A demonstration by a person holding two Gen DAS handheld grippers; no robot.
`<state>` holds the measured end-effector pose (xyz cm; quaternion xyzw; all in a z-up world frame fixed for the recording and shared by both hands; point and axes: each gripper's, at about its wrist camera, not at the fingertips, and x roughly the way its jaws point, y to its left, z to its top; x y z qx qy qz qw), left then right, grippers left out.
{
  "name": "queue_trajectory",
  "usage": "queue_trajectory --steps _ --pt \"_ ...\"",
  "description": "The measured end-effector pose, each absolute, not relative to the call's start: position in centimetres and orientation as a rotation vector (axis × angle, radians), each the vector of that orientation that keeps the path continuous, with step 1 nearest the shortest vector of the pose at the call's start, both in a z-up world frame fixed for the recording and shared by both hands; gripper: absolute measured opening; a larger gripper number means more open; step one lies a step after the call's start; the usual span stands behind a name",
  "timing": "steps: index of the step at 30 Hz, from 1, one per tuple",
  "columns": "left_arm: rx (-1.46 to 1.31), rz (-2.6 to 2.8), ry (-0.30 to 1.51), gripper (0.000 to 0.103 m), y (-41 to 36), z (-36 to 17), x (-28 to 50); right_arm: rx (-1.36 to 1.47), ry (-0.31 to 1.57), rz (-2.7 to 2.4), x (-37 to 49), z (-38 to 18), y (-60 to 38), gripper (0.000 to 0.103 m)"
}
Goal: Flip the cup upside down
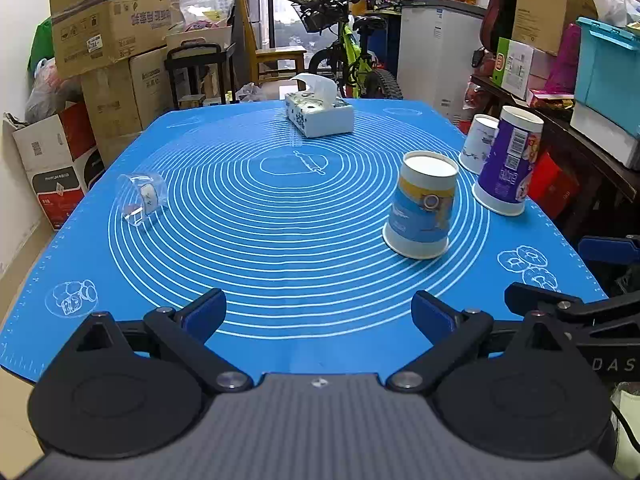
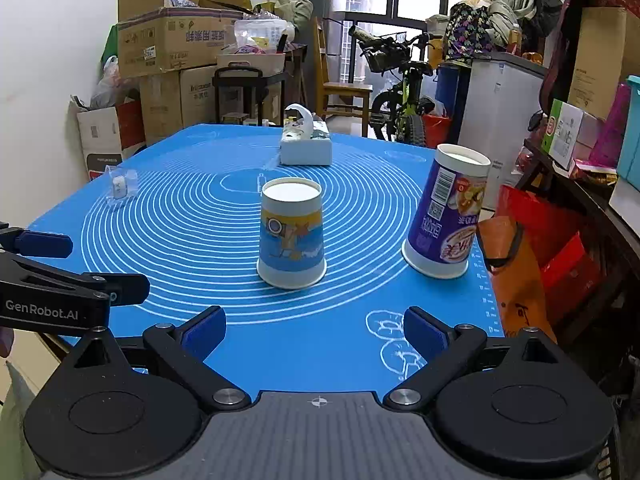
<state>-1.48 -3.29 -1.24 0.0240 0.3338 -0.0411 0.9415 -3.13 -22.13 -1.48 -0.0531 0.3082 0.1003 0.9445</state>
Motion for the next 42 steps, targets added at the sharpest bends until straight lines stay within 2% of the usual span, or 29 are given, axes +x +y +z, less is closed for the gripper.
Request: queue_trajectory --steps 42 --pt "0.089 -0.117 0.706 0.098 -4.8 -1.9 -1.8 -0.075 0.649 0.176 -3.1 -2.0 -23.2 0.096"
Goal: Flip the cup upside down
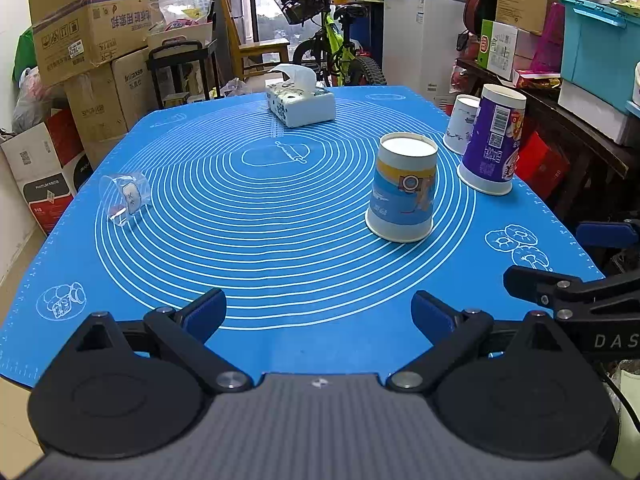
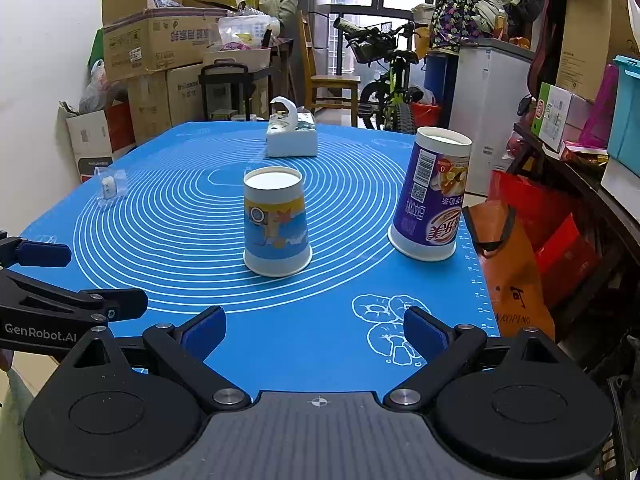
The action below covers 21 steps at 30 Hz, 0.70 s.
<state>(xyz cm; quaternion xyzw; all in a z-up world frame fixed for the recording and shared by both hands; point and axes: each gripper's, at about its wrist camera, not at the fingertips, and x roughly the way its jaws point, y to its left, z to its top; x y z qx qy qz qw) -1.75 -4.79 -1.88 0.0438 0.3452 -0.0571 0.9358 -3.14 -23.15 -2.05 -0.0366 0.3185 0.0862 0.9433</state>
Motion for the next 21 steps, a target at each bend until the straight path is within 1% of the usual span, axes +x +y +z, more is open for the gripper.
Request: queue_trajectory --steps 21 --pt "0.09 -0.114 0.71 0.098 -4.47 -1.81 -1.61 -0.069 0.654 0.176 -3.2 -2.09 -23.25 0.096"
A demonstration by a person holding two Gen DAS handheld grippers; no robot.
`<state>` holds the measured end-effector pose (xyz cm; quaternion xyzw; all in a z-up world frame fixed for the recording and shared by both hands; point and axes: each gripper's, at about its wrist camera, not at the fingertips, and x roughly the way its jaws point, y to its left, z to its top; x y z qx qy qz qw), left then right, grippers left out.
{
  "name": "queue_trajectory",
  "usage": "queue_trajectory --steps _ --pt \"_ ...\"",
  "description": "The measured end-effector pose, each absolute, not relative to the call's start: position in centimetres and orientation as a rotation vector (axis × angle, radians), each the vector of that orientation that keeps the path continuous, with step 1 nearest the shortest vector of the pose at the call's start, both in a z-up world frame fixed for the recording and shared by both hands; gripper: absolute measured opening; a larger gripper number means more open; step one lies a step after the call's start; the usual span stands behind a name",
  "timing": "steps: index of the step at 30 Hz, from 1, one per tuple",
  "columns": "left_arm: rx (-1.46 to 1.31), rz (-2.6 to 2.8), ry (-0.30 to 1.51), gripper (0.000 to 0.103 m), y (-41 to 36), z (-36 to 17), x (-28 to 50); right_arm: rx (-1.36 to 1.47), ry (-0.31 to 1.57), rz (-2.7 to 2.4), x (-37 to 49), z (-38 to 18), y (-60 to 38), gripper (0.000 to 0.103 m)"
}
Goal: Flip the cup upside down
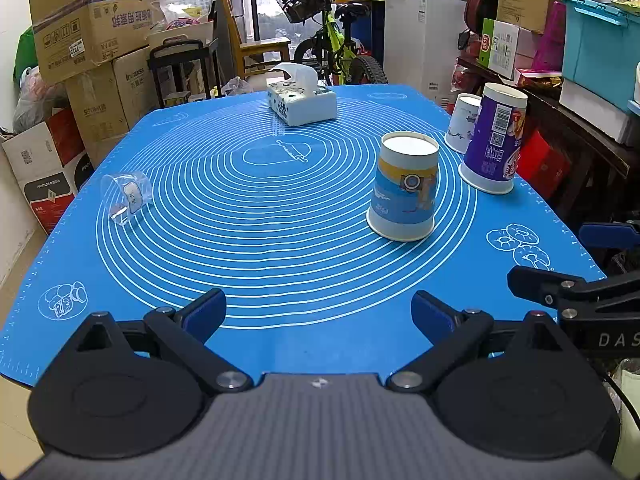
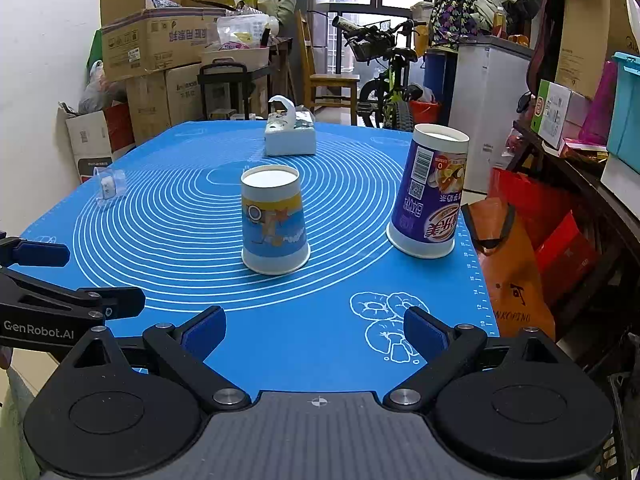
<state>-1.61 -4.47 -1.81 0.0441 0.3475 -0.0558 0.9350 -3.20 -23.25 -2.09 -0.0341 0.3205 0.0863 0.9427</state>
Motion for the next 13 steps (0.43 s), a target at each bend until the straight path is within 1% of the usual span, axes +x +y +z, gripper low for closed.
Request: queue_trajectory --steps 13 --pt "0.09 -0.113 0.715 0.098 -4.42 -2.07 -1.51 -0.068 0.661 0.176 -3.04 -2.38 -23.12 0.096"
